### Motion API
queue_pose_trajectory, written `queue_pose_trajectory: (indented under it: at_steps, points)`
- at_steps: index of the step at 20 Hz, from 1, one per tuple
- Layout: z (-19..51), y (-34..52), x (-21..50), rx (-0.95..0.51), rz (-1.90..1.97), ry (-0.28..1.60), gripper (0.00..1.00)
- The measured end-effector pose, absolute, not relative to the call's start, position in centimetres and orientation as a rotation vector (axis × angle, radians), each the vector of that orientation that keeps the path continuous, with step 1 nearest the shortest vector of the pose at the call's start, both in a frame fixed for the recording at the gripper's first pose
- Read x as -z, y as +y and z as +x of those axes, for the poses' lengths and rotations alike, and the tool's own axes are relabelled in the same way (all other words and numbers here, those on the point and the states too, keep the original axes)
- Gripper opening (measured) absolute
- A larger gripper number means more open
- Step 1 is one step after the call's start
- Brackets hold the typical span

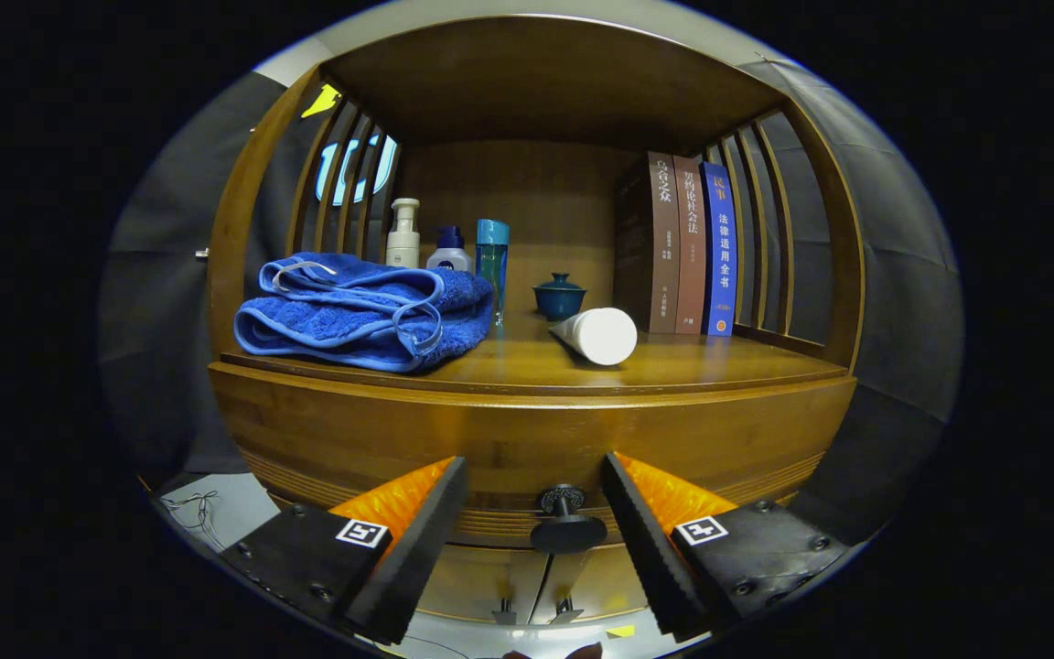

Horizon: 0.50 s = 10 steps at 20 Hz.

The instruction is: Pull open the drawer, take out the items inside it, and place them on the countertop above the cabinet.

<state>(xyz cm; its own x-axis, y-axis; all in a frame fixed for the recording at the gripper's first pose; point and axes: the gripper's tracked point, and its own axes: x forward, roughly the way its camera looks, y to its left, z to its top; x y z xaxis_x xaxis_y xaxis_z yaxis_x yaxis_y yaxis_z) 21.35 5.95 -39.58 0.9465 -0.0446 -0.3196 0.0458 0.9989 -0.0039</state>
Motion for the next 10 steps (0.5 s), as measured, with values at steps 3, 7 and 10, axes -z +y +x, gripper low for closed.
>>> queue_pose_trajectory:
  at_steps: [3,7,10]
  points:
    - [20.4,6.1,37.6,0.044,0.032,0.31,0.99]
    - [18.5,6.1,34.2,0.045,0.027,0.295,0.98]
    - [16.8,6.7,31.6,0.025,0.028,0.282,0.98]
